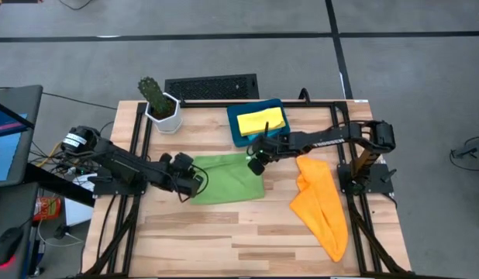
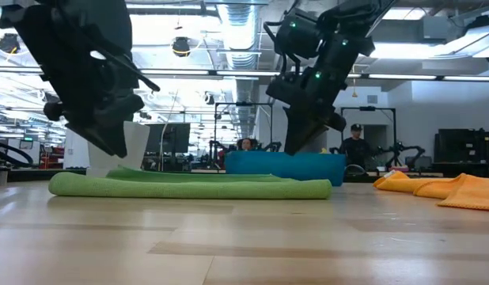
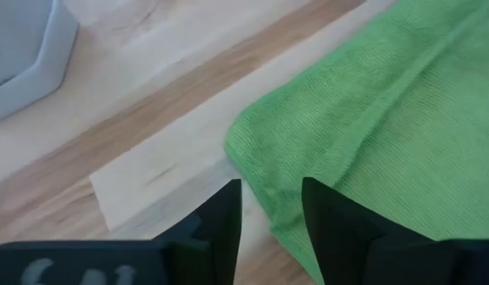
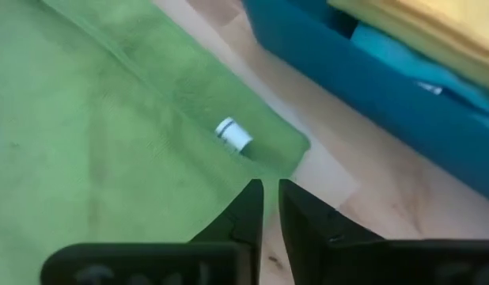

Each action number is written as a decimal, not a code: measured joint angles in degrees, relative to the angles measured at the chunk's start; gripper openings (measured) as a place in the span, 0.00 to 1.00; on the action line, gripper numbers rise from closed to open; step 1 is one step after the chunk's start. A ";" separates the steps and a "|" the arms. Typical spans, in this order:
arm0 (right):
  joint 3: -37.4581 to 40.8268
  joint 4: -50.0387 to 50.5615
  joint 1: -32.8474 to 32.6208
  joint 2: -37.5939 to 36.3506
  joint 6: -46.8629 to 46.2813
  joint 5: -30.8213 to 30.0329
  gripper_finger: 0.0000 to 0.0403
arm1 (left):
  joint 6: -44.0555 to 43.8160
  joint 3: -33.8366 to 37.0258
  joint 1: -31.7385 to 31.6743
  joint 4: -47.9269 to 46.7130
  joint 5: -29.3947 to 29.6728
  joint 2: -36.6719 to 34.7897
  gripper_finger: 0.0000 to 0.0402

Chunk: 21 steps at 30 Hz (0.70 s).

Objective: Fold microfiber towels
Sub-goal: Fold the green microfiber cloth

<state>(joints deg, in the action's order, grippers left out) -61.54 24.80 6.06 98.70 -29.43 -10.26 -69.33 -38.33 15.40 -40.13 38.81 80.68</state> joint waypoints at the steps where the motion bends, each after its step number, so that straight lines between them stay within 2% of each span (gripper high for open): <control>1: 0.00 -0.02 0.18 0.02 0.67 0.02 0.18 | 0.68 0.00 -0.25 0.03 -0.10 0.00 0.32; 3: 0.00 -0.58 0.17 -0.28 3.36 0.78 0.20 | 3.57 0.00 -0.27 1.24 0.87 -0.02 0.32; 9: 0.02 -1.00 -1.02 -0.57 9.47 5.41 0.29 | 24.08 -0.02 -0.50 3.48 1.04 -3.61 0.33; 14: 0.00 -1.09 -1.16 -0.57 12.04 7.28 0.39 | 36.94 -0.02 -2.29 3.96 -4.91 -11.70 0.40; 18: 0.00 -1.27 -0.92 -0.57 16.03 9.27 0.48 | 46.62 0.24 -5.52 4.33 -13.47 -17.68 0.45; 21: 0.00 -1.27 -0.31 -0.56 19.14 12.28 0.51 | 51.20 1.79 -8.59 5.27 -20.08 -19.55 0.47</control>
<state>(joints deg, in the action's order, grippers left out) -61.54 23.53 5.75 98.14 -10.29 2.02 -18.13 -36.54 6.81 -34.86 18.73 61.14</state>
